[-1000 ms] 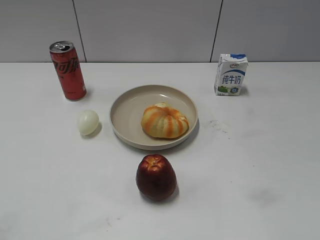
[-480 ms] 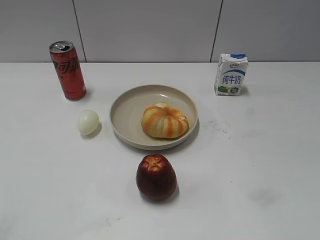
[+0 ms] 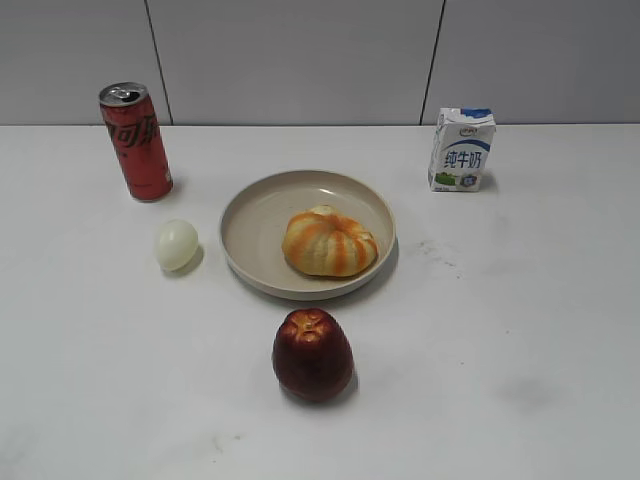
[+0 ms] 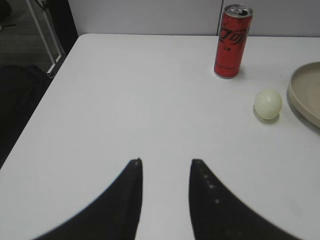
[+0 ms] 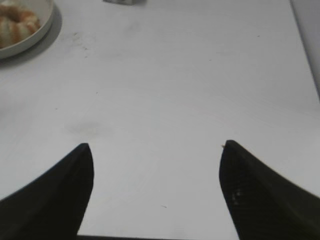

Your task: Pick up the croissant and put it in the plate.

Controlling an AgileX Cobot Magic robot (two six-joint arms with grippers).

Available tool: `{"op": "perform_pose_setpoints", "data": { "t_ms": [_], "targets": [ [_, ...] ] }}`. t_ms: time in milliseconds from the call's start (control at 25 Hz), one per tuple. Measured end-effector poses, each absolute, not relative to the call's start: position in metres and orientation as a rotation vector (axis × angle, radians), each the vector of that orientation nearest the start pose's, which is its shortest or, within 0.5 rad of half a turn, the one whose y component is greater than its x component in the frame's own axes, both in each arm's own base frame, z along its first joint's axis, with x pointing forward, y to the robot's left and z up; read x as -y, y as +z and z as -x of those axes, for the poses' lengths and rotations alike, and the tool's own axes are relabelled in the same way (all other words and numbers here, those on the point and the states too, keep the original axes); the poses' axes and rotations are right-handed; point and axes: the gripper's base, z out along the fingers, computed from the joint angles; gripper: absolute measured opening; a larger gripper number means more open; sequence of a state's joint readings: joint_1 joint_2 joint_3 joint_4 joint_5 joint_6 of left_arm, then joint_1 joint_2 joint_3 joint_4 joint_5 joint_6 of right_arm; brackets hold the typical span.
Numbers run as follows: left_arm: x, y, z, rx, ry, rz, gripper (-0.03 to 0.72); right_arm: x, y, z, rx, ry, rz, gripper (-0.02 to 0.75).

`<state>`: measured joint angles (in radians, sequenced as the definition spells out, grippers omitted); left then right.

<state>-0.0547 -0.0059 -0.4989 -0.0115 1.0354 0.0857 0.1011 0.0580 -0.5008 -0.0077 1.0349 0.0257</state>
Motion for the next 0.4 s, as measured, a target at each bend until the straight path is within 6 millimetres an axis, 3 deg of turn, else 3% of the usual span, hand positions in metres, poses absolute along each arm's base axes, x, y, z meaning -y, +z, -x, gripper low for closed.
{"op": "perform_pose_setpoints", "data": {
  "t_ms": [400],
  "targets": [
    [0.0006, 0.2790, 0.0047, -2.009, 0.006, -0.142, 0.235, 0.0008, 0.2792, 0.0049, -2.017, 0.060, 0.054, 0.594]
  ]
}}
